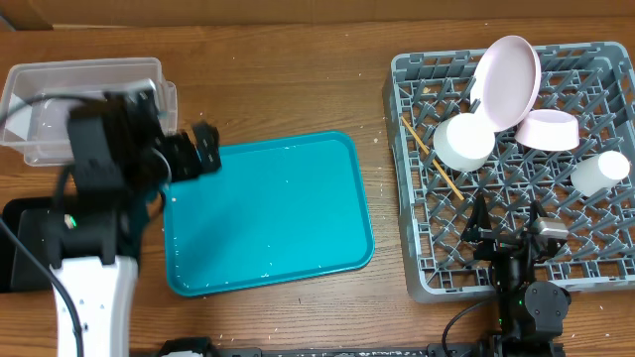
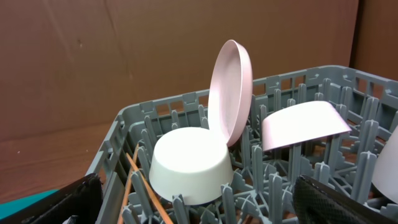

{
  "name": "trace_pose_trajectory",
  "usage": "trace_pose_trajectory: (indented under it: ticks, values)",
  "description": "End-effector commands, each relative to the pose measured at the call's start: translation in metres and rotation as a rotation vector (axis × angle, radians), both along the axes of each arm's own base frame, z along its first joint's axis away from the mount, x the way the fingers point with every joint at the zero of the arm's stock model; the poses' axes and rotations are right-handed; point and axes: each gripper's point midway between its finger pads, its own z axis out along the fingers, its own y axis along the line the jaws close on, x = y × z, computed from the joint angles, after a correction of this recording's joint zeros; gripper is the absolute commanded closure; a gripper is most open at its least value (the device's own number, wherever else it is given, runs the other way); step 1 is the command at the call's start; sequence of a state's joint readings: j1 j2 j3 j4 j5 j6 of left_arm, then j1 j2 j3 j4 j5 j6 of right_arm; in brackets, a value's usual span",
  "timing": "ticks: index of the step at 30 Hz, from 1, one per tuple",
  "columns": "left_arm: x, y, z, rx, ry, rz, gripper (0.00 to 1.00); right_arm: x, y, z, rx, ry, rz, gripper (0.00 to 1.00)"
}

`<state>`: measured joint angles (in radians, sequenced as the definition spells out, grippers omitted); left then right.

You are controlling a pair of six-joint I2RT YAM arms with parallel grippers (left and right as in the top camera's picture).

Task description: Sort waste into correct bins and load items into the dishwasher

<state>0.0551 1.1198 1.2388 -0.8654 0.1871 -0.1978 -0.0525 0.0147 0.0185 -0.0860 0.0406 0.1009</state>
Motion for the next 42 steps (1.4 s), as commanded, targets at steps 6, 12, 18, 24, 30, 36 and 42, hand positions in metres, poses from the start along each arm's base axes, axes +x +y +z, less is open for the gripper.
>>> trace_pose_trajectory:
  ticks: [6,12,18,24,30,36,42]
  values:
    - [-0.039,-0.001,-0.067,0.06,-0.088,-0.034,0.0,0.0,-0.001,-0.001,0.0,-0.008,-0.005,0.0]
    - [-0.054,-0.002,-0.083,0.069,-0.234,-0.03,0.0,0.0,-0.001,-0.001,0.0,-0.008,-0.005,0.0]
    - [-0.069,0.003,-0.088,0.093,-0.309,-0.002,0.0,0.0,-0.001,-0.001,0.0,-0.008,-0.005,0.0]
    - [-0.073,0.002,-0.083,0.093,-0.349,-0.005,0.0,0.0,-0.001,-0.001,0.0,-0.008,-0.005,0.0]
    - [-0.072,0.001,-0.089,0.094,-0.436,-0.007,0.0,0.0,-0.001,-0.001,0.0,-0.008,-0.005,0.0]
    - [-0.07,-0.003,-0.102,0.089,-0.541,-0.024,0.0,0.0,-0.001,-0.001,0.0,-0.008,-0.005,0.0]
    - [-0.069,-0.002,-0.111,0.099,-0.664,-0.017,0.0,0.0,-0.001,-0.001,0.0,-0.008,-0.005,0.0]
